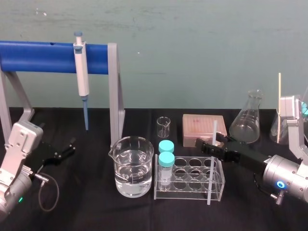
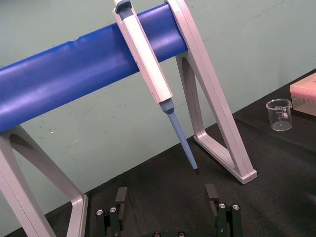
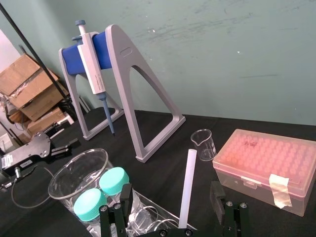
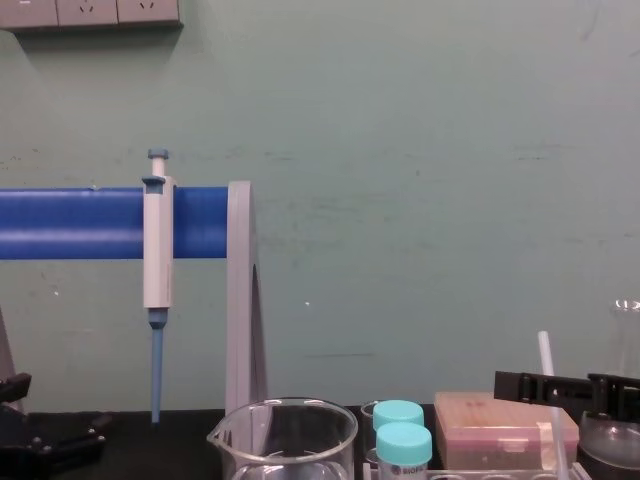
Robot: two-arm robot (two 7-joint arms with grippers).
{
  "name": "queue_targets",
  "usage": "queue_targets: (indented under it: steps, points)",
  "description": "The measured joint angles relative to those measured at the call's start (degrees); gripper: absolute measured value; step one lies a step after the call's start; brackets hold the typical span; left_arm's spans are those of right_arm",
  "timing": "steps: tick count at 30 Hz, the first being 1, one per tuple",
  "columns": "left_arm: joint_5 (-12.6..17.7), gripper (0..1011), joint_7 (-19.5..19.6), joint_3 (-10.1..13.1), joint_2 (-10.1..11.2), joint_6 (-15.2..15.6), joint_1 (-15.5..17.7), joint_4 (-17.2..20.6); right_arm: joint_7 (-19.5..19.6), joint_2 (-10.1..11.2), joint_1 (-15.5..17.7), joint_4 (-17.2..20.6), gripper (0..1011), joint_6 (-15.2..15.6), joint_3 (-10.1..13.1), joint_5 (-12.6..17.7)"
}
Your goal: Pick up the stirring rod with one hand, then place it down.
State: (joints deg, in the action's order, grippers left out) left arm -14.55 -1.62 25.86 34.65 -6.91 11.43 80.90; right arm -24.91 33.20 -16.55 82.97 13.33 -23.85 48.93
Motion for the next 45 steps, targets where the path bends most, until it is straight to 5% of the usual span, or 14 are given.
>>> queue_targets:
  steps: [12,35,45]
  points:
    - [0.0,1000,0.0,0.0,0.0,0.0,0.0,0.0,-0.02,0.01,0.06,0.07,840,-0.02,0.13,-0.01]
    - [0.0,1000,0.0,0.0,0.0,0.0,0.0,0.0,-0.11,0.01,0.11,0.13,90,-0.01,0.21,-0.04]
    - [0.0,1000,0.0,0.0,0.0,0.0,0.0,0.0,-0.11,0.01,0.11,0.13,60,-0.01,0.21,-0.04]
